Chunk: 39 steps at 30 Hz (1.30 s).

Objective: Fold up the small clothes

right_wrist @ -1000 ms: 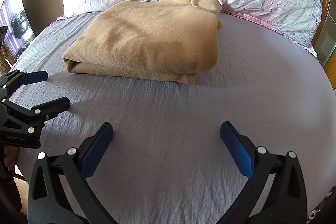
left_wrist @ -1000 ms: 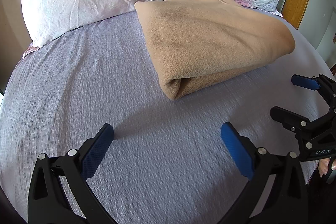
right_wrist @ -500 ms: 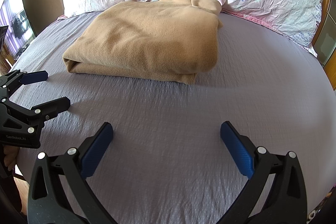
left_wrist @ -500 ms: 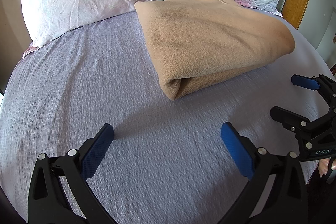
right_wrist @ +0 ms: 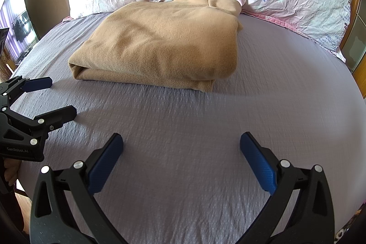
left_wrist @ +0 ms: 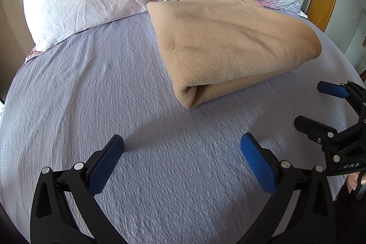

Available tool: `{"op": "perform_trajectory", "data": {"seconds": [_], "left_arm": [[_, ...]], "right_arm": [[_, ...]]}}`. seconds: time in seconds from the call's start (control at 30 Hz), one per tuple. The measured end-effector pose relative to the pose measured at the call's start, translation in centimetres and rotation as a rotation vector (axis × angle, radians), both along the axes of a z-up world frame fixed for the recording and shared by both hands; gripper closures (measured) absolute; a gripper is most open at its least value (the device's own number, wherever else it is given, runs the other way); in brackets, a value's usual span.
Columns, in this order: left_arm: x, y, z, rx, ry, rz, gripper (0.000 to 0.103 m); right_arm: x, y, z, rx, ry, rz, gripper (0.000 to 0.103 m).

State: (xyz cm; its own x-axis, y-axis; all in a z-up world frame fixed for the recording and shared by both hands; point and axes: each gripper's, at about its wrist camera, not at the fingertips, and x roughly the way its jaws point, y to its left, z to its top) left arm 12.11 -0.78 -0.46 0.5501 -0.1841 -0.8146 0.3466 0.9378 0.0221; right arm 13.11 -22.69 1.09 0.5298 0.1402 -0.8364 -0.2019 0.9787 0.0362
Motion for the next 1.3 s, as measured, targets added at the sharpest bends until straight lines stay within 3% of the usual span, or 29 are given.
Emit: {"op": "perform_trajectory", "data": {"seconds": [1.3], "left_arm": [[0.00, 0.00, 0.14, -0.001, -0.010, 0.002, 0.001]], "right_arm": [[-0.02, 0.00, -0.02, 0.000, -0.001, 0.001, 0.002]]}}
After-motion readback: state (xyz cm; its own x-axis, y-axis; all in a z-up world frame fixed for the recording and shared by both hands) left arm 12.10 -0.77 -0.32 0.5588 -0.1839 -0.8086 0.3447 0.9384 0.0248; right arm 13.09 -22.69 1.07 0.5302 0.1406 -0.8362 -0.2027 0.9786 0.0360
